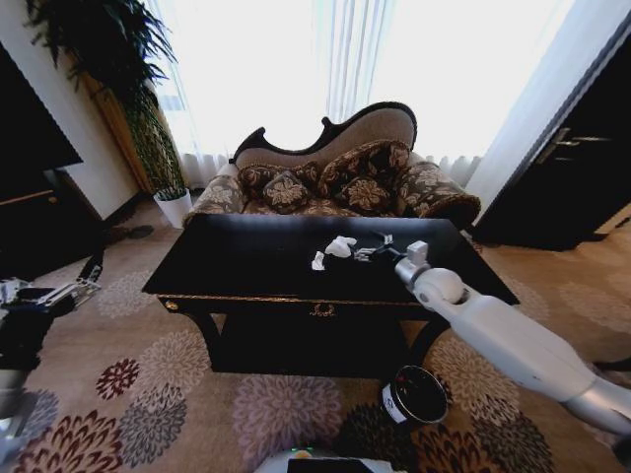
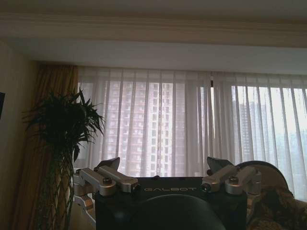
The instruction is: Move to the front of the table and place the trash on the table into the trash bin.
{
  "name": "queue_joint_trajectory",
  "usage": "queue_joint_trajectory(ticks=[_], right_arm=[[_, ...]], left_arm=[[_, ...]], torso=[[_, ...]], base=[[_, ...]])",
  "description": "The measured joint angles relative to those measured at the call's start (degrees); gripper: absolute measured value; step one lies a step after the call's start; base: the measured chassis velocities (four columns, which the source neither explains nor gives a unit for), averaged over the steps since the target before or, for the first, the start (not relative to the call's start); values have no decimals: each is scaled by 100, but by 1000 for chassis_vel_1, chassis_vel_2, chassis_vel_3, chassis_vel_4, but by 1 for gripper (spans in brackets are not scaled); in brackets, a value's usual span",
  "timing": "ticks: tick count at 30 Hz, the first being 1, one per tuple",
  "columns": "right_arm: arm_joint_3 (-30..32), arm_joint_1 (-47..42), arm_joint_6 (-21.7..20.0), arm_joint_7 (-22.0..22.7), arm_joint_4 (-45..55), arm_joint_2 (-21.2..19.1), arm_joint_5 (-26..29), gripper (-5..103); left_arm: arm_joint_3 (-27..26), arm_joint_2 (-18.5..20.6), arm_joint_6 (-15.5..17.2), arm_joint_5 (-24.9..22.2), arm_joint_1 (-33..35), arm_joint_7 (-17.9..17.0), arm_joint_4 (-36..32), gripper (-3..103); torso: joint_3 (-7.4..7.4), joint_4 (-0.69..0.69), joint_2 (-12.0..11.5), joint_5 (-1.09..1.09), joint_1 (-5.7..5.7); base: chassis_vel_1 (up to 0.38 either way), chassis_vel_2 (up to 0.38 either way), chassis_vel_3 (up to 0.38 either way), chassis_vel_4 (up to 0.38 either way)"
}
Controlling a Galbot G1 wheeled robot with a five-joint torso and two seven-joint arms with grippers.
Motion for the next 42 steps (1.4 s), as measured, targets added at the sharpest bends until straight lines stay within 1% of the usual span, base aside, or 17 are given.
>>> queue_joint_trajectory(ticks=[7, 10, 13, 15, 18, 23, 32, 33, 35, 37, 38, 39, 42], right_arm=[[-509, 385, 38, -24, -289, 222, -104, 100], [-608, 476, 43, -28, -379, 266, -112, 100], [-859, 814, 86, -46, -751, 412, -210, 100], [-894, 866, 93, -53, -821, 442, -228, 100], [-1034, 1094, 107, -145, -1112, 589, -293, 100], [-1074, 1085, 107, -235, -1196, 658, -368, 100], [-1073, 1026, 107, -315, -1284, 651, -421, 100], [-1073, 1026, 107, -333, -1293, 647, -412, 103], [-1073, 1026, 107, -354, -1305, 644, -407, 103], [-1073, 1014, 123, -407, -1320, 643, -404, 98], [-1070, 983, 148, -460, -1326, 643, -402, 93], [-1070, 983, 148, -460, -1326, 643, -402, 93], [-1047, 916, 171, -489, -1321, 655, -402, 77]], left_arm=[[13, -57, -2, 41, 22, 0, -19, 100], [40, -72, -2, 68, 21, 0, -24, 100], [87, -113, -2, 110, 22, 0, -38, 100], [88, -118, -2, 114, 22, 0, -39, 100], [91, -122, -3, 122, 24, 0, -22, 100], [83, -94, -4, 124, 11, 0, 30, 100], [173, -90, -6, 172, -32, 0, 59, 100], [181, -91, -6, 177, -37, 0, 61, 100], [190, -90, -7, 180, -42, 0, 62, 100], [198, -92, -7, 182, -50, 0, 62, 100], [202, -96, -7, 182, -57, 0, 58, 100], [202, -96, -7, 182, -57, 0, 58, 100], [220, -100, -7, 181, -60, 0, 33, 100]], torso=[[0, 0, 0, 0, -1], [0, 0, 0, 0, -1], [0, 0, 0, 0, -1], [0, 0, 0, 0, -1], [0, 0, 0, 0, 0], [-1, 0, 0, 0, -1], [0, -1, 0, 1, 0], [-1, -1, 0, 0, 0], [0, 0, 0, 1, -1], [-1, 0, 1, 0, -1], [-1, 0, 0, 1, -1], [-1, 0, 0, 1, -1], [-1, -1, 1, 1, -1]], base=[[0, 0, 0, 0], [0, 0, 0, 0], [0, 0, 0, 0], [0, 0, 0, 0], [0, 0, 0, 0], [0, 0, 0, 0], [0, 0, 0, 0], [0, 0, 0, 0], [0, 0, 0, 0], [0, 0, 0, 0], [0, 0, 0, 0], [0, 0, 0, 0], [0, 0, 0, 0]])
